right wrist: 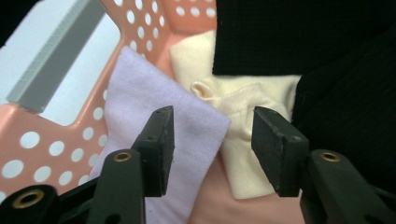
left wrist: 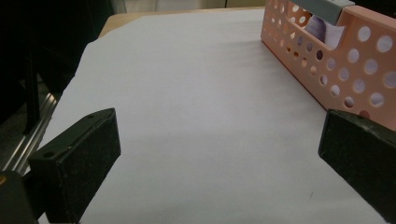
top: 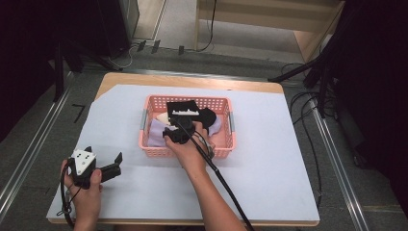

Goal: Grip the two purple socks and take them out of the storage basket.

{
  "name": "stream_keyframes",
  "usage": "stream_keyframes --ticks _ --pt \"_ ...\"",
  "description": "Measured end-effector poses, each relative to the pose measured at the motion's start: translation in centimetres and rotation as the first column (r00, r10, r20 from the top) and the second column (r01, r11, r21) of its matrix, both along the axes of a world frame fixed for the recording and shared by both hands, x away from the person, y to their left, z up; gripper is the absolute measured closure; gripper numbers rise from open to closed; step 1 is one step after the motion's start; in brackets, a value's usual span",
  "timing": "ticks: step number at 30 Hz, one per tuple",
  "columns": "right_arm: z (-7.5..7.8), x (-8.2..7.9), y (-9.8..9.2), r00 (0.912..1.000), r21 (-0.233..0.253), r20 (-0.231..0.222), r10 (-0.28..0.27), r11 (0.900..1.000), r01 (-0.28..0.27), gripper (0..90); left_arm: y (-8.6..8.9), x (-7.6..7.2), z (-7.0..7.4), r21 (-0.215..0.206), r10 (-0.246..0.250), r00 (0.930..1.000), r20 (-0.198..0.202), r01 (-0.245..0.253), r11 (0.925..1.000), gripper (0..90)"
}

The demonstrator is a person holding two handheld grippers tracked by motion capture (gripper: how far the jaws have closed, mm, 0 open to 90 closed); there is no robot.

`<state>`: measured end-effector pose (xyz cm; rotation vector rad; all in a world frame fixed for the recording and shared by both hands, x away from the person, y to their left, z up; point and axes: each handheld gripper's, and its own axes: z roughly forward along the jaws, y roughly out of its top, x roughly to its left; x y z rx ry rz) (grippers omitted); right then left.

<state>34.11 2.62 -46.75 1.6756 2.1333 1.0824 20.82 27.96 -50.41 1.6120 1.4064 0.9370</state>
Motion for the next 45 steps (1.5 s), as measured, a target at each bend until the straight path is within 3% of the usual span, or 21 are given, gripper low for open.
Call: stream_keyframes --ticks 3,7,9,10,12,18,20,23,26,27,28,31,32,33,34,35,36,38,39,40,45 --pt "-0.3 0.4 0.4 0.9993 -0.032 -0.036 0.000 0.999 -0.001 49.3 0.0 0.0 0.0 0.006 -0.005 1.0000 -0.008 0.005 1.0000 0.0" --pt "-0.5 0.4 0.7 0.9986 -0.042 -0.045 0.028 0.999 -0.030 66.0 -0.1 0.1 0.0 0.012 -0.004 1.0000 -0.004 0.004 0.9999 0.0" --pt "-0.3 0.3 0.6 0.9986 -0.031 -0.017 0.050 0.998 -0.050 77.5 -0.2 0.1 0.0 0.016 -0.008 0.9999 -0.006 0.008 0.9998 0.0" --pt "0.0 0.1 0.4 0.9979 0.009 0.008 0.065 0.998 -0.065 86.8 -0.2 0.0 0.0 0.018 -0.009 0.9999 -0.007 0.009 0.9998 0.0" --pt "0.1 0.0 0.3 0.9974 0.021 0.016 0.070 0.997 -0.070 88.2 -0.2 0.0 0.0 0.017 -0.007 1.0000 -0.004 0.007 0.9998 0.0" --pt "0.8 -0.5 -0.6 0.9907 0.093 0.110 0.080 0.992 -0.090 90.0 -0.2 0.0 0.0 0.016 -0.007 1.0000 -0.003 0.007 0.9998 0.0" --pt "1.3 -0.8 -1.1 0.9839 0.137 0.162 0.075 0.986 -0.098 90.0 -0.2 0.0 0.0 0.017 -0.008 1.0000 -0.004 0.008 0.9998 0.0" --pt "1.6 -1.0 -1.3 0.9777 0.152 0.198 0.070 0.983 -0.101 90.0 -0.2 0.0 0.0 0.016 -0.008 1.0000 -0.004 0.008 0.9998 0.0" --pt "1.7 -1.5 -1.6 0.9586 0.160 0.276 0.071 0.980 -0.119 90.0 -0.2 0.0 0.0 0.018 -0.008 0.9999 -0.008 0.008 0.9998 0.0" --pt "1.8 -1.6 -1.7 0.9440 0.156 0.321 0.078 0.979 -0.134 90.0 -0.2 0.0 0.0 0.018 -0.008 0.9999 -0.008 0.008 0.9998 0.0" --pt "1.8 -1.6 -1.7 0.9440 0.156 0.321 0.078 0.979 -0.134 90.0 -0.2 0.0 0.0 0.018 -0.007 0.9999 -0.008 0.007 0.9998 0.0" --pt "2.0 -2.0 -1.9 0.9215 0.153 0.381 0.075 0.978 -0.142 90.0 -0.2 0.0 0.0 0.017 -0.009 1.0000 -0.005 0.009 0.9998 0.0" --pt "2.1 -2.1 -2.0 0.9125 0.149 0.402 0.075 0.978 -0.146 90.0 -0.2 0.0 0.0 0.018 -0.009 0.9999 -0.005 0.009 0.9998 0.0" --pt "2.3 -2.4 -2.2 0.8933 0.148 0.443 0.073 0.977 -0.154 90.0 -0.2 0.0 0.0 0.019 -0.009 0.9999 -0.005 0.009 0.9998 0.0" --pt "2.3 -2.4 -2.2 0.8933 0.148 0.443 0.073 0.977 -0.154 90.0 -0.2 0.0 0.0 0.019 -0.009 0.9999 -0.005 0.009 0.9998 0.0" --pt "2.4 -2.4 -2.3 0.8863 0.145 0.457 0.073 0.977 -0.155 90.0 -0.2 0.0 0.0 0.017 -0.008 1.0000 -0.004 0.008 0.9998 0.0" --pt "2.7 -2.6 -2.5 0.8722 0.147 0.485 0.066 0.977 -0.156 90.0 -0.2 0.0 0.0 0.016 -0.008 1.0000 -0.003 0.008 0.9998 0.0" --pt "3.0 -2.7 -2.8 0.8588 0.148 0.509 0.055 0.978 -0.150 90.0 -0.2 0.0 0.0 0.016 -0.008 1.0000 -0.001 0.008 0.9998 0.0" --pt "3.4 -2.8 -3.2 0.8424 0.150 0.537 0.040 0.978 -0.142 90.0 -0.2 0.0 0.0 0.017 -0.008 1.0000 -0.001 0.008 0.9998 0.0" --pt "3.4 -2.8 -3.2 0.8424 0.150 0.537 0.040 0.978 -0.142 90.0 -0.2 0.0 0.0 0.017 -0.008 1.0000 -0.001 0.008 0.9998 0.0" --pt "4.0 -3.0 -4.2 0.8107 0.148 0.585 0.018 0.981 -0.128 90.0 -0.2 0.0 0.0 0.017 -0.010 1.0000 0.002 0.010 0.9998 0.0"
